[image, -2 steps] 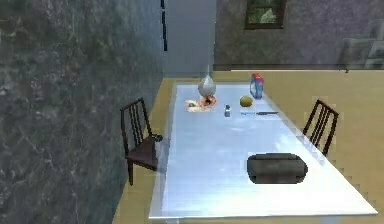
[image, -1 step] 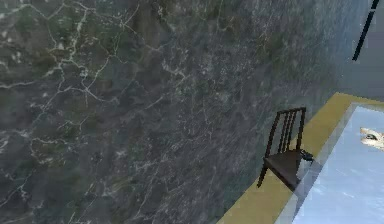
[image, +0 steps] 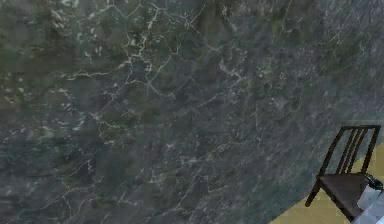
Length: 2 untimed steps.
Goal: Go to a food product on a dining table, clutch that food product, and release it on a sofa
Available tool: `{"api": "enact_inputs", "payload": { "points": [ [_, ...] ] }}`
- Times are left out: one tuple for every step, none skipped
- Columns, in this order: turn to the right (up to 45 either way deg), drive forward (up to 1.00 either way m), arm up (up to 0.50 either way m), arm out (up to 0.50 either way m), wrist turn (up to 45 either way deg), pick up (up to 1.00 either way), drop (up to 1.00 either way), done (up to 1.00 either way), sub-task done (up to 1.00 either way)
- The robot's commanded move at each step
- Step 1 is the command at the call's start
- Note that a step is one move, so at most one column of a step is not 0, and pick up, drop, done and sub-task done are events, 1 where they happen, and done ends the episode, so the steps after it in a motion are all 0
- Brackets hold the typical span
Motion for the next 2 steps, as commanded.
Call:
{"api": "enact_inputs", "payload": {
  "points": [
    [0.0,0.00,0.50,0.00,0.0,0.00,0.00,0.00,0.00],
    [0.0,0.00,0.34,0.00,0.0,0.00,0.00,0.00,0.00]
  ]
}}
